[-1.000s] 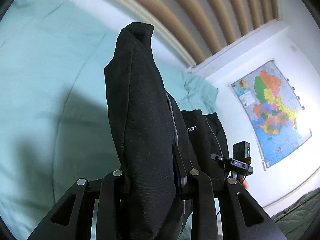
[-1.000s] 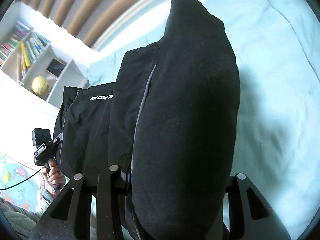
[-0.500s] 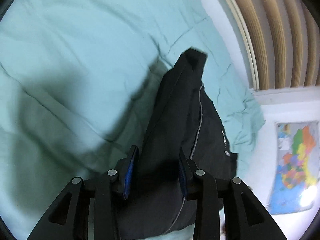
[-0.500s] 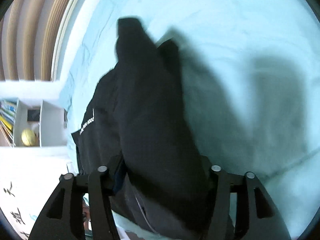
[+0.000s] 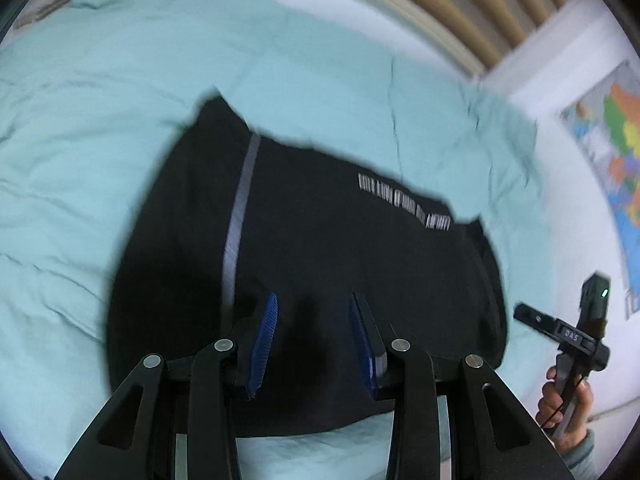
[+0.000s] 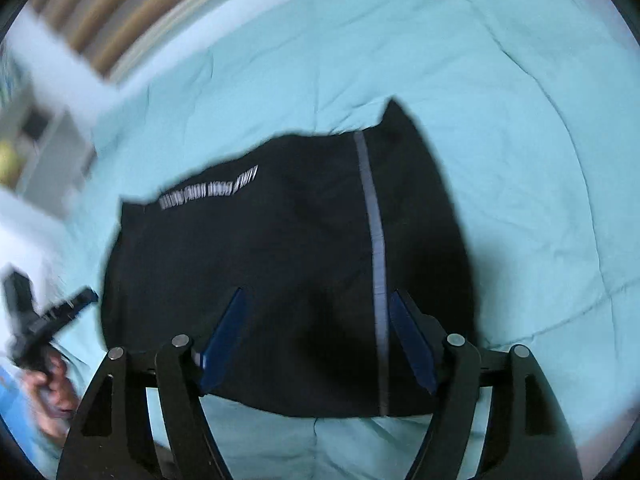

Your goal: Fold large clothes

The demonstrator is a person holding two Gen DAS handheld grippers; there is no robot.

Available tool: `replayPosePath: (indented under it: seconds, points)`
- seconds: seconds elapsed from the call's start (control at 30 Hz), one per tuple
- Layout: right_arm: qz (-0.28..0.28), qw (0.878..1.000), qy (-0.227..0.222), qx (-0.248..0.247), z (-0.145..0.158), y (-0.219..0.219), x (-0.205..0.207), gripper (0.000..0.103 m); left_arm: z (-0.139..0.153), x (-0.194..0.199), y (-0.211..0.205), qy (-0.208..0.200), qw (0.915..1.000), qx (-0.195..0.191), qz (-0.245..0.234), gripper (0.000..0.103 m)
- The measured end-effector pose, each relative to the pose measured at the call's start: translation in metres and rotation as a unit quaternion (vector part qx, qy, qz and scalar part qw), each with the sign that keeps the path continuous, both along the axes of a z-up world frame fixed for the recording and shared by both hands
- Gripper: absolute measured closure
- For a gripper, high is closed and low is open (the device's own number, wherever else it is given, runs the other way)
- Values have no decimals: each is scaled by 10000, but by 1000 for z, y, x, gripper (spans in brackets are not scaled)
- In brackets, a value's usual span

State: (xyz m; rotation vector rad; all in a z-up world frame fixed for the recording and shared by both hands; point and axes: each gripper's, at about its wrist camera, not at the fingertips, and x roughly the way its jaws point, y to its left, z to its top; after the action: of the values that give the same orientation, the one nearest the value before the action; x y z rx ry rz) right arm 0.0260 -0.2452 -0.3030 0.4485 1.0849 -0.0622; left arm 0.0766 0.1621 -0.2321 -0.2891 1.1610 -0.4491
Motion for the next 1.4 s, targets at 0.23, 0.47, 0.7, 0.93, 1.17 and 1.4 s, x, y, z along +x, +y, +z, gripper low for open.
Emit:
replayPosePath:
  seconds: [0.23,0.47,0.7,0.93,1.17,1.4]
  points:
    - [224,9891,946,-1105,-75,39,15,26,-65,13,-4,1080,9932,73,425,65]
    - [332,9849,1190,-1212,-59,50,22,26,-41,6,-5,856,9955,382,165,65]
    - [155,9905,523,-1260,27,62,17,26,35,-19,-16,-60,9966,796,-184,65]
    - [-182,9911,-241,-1298,117,96,25,24,140,-22,-22,-1090,9873,1140,167,65]
    - [-395,9857,-765,-1445,179,105,13,16,209,-29,-38,-1595,9788,1189,481,49]
    - [-618,9840,-835,-1446,186,112,3,16,228,-34,-54,-1642,9740,1415,661,45]
